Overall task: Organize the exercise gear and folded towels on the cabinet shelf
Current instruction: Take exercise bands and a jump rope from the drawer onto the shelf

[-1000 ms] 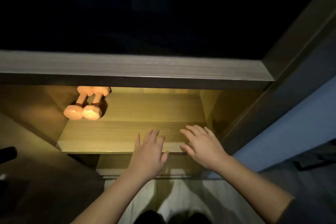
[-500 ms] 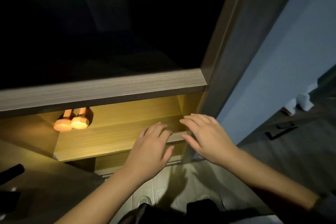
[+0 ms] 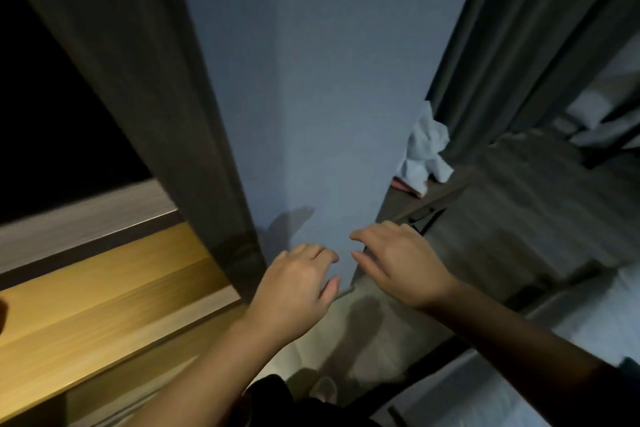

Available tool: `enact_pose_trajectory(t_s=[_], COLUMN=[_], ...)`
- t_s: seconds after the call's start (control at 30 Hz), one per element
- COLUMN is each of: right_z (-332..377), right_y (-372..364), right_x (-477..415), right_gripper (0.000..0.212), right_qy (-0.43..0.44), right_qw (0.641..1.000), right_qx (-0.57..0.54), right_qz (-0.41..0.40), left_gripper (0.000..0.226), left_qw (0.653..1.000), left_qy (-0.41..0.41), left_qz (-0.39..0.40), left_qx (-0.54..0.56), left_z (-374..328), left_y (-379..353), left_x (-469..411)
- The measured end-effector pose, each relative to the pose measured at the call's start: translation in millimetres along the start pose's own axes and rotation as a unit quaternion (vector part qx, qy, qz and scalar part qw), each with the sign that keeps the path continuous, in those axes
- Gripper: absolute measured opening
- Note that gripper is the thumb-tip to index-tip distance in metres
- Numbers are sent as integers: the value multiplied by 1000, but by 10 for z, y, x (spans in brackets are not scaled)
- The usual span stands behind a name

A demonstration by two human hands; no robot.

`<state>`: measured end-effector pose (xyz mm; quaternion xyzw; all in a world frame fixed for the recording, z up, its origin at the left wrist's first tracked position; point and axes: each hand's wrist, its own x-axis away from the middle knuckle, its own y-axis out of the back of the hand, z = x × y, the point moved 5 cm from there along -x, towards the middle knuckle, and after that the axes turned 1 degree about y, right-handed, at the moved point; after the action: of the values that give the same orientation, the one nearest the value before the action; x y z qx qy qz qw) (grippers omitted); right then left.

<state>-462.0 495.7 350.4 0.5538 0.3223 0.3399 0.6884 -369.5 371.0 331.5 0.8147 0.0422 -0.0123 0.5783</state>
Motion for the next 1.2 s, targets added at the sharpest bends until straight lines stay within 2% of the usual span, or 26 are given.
enact_pose_trajectory(t_s=[0.27, 0.43, 0.63, 0.77, 1.0, 1.2], right_z=[-1320, -2103, -3207, -3867, -4718, -5414], right_y=[10, 92, 131, 192, 273, 246], right_x=[273, 257, -37, -196, -475, -784], right_gripper=[35, 24, 30, 32, 31, 29], right_qy=[-124, -175, -190, -215, -191, -82], right_qw=[992, 985, 982, 976, 980, 993], right_qx=[7, -1, -15, -35, -37, -29], right_qz=[12, -10, 9, 15, 38, 83], left_gripper=[35, 32, 34, 31, 26, 24], left_qw=[996, 991, 986, 987, 993, 994], left_qy=[-70, -102, -116, -97, -24, 67], left_qz=[61, 89, 113, 119, 87, 46], left_qx=[4, 5, 36, 55, 72, 78], left_z=[-599, -928, -1340, -1517, -1609, -1721], left_y=[-351, -613, -1072, -1268, -1346, -1641], left_x=[-1115, -1895, -2932, -3516, -4344, -4757])
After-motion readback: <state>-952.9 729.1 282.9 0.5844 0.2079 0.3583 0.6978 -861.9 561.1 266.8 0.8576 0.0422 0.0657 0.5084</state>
